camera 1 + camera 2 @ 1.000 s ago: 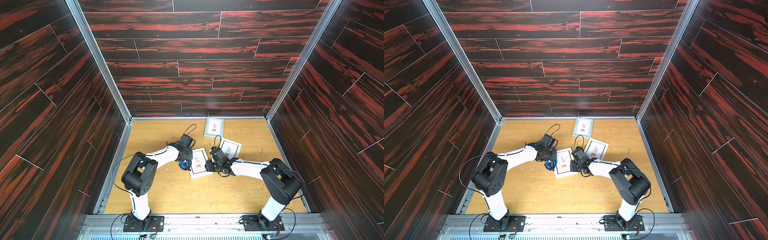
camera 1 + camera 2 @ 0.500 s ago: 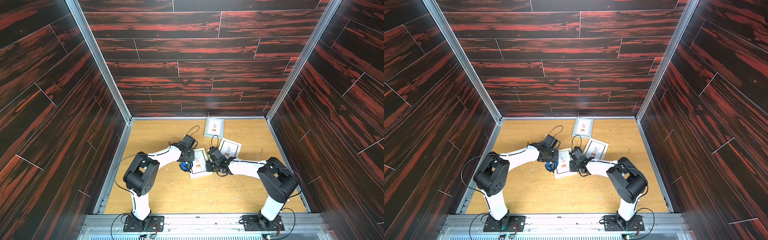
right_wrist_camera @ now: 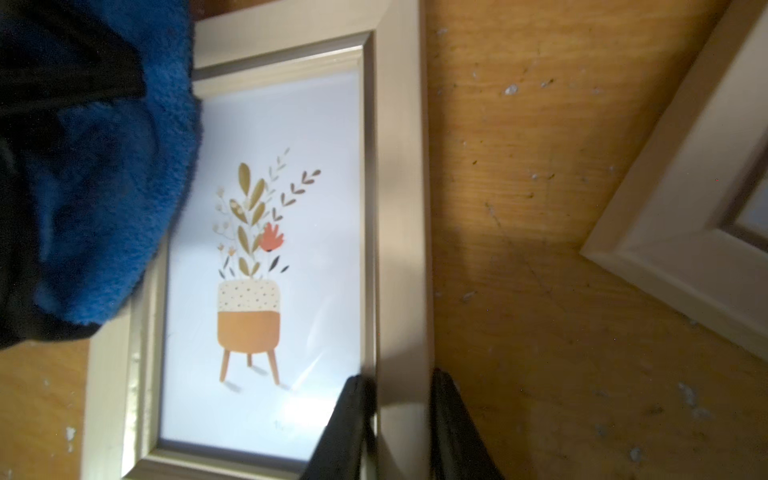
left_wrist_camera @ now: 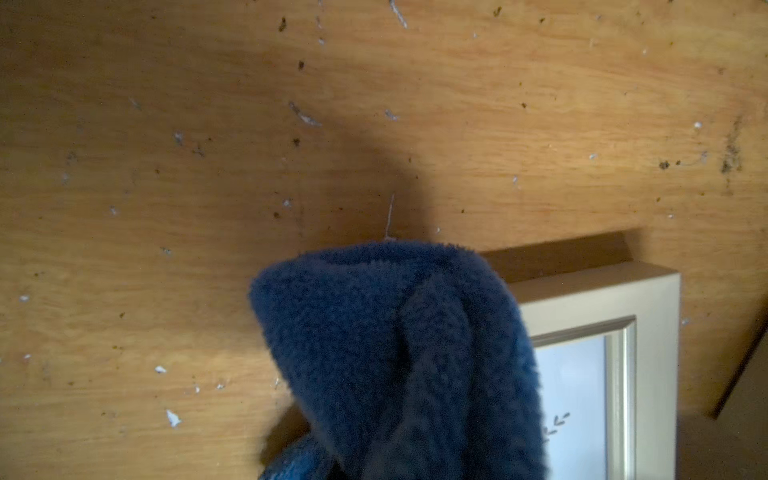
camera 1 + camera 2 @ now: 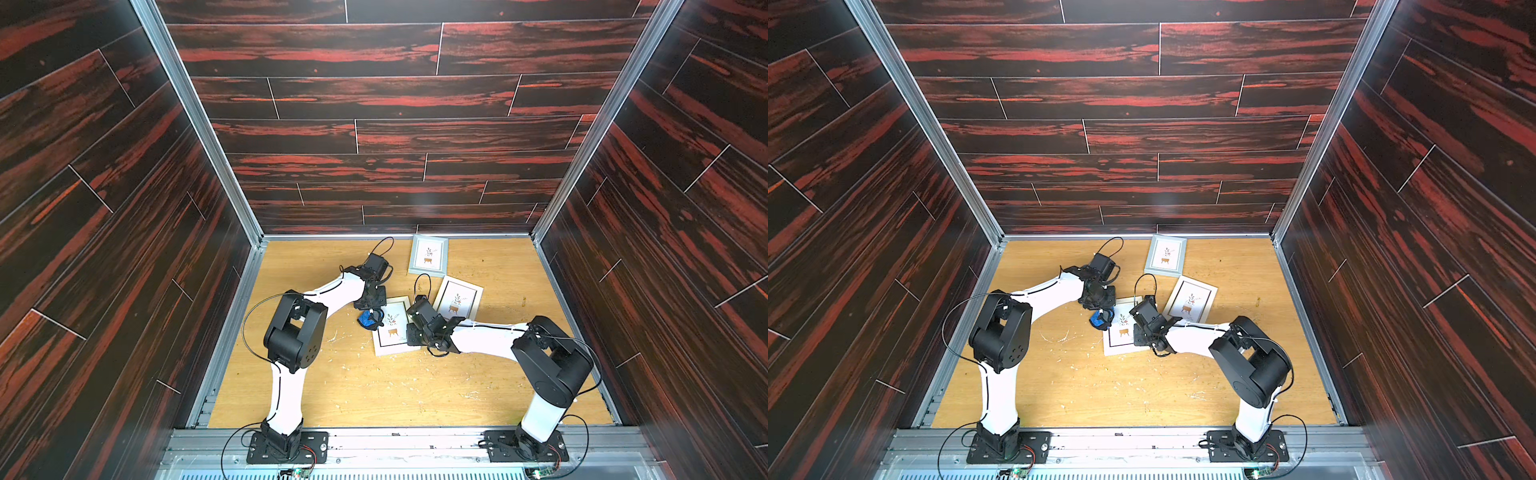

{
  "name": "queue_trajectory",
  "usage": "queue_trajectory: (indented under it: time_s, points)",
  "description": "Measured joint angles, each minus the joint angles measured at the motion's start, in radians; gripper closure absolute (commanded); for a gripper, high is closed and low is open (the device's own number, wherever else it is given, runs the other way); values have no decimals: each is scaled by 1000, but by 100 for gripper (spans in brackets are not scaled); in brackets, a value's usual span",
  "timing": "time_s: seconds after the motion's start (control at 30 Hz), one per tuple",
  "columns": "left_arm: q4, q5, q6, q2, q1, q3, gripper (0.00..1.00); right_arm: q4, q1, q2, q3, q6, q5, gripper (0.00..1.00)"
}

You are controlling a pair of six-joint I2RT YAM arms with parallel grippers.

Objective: Wipe the picture frame with a cloth
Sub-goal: Wipe the dirt from the picture frame.

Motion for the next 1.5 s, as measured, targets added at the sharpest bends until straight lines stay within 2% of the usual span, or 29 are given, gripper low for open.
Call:
queue_trajectory:
  time_s: [0.2,0.33,0.5,0.6,0.73,0.9,1.07,1.17,1.5]
  points:
    - [34,56,-44,-68,-18,-98,100,-2,2,0,0,7,0,100]
    - [47,119,-84,-56,-23,-88,100,-2,2,0,-1,11,-3,100]
    - [117,212,-148,26,-48,-27,100,2,2,0,-5,18,-4,100]
    - [155,229,-171,43,-57,-14,100,5,2,0,-7,19,-4,100]
    - [161,199,-172,26,-47,-42,100,6,3,0,-7,24,-1,100]
    - [118,84,-142,-79,19,-148,100,13,4,0,-7,28,-4,100]
    - [38,-31,-110,-167,56,-195,100,5,6,0,-7,30,-14,100]
    - [21,-23,-107,-175,60,-202,100,4,2,0,-7,35,-14,100]
    - [108,159,-152,-140,-109,-198,100,4,0,0,-7,38,-15,100]
